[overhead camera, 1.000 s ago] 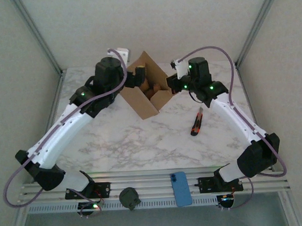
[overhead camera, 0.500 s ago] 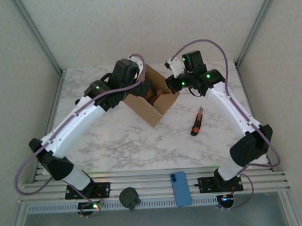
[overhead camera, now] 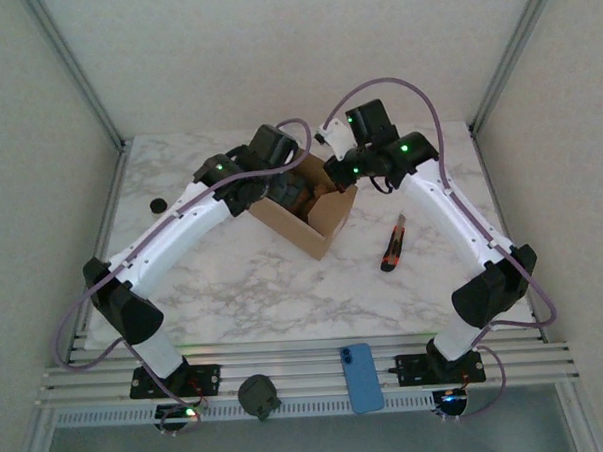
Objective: Unpack the express box
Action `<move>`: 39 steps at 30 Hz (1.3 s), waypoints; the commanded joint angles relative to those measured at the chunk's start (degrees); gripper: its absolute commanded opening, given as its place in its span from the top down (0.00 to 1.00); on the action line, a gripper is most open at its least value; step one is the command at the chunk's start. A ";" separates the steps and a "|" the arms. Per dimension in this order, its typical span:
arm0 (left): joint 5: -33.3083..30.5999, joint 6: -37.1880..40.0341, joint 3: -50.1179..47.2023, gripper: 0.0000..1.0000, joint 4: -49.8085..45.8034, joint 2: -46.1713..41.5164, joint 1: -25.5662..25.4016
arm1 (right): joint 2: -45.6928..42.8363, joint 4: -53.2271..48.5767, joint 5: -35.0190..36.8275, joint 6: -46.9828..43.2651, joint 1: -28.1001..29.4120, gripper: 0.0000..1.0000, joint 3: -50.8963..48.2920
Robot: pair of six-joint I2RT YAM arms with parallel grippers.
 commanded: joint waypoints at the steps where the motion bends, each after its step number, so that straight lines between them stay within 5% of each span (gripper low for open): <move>1: -5.24 -0.84 -0.39 0.00 -2.47 1.01 -0.44 | -0.63 1.18 -0.08 -0.77 0.69 1.00 2.23; 15: -1.70 -1.14 -4.51 0.04 -1.55 3.48 -0.01 | -1.90 1.59 -3.03 -2.23 1.04 1.00 0.40; 23: -3.90 -1.11 -4.72 0.24 -1.32 3.62 0.35 | -2.17 2.26 -2.54 -2.39 1.06 1.00 -0.78; 28: -3.93 -1.53 -4.39 0.29 -1.57 2.12 0.35 | -1.82 2.38 -2.07 -2.44 1.01 1.00 -1.37; 39: -4.02 -1.63 -5.12 0.65 -1.29 -1.57 0.39 | -2.37 4.16 -1.71 -2.21 0.62 1.00 -4.32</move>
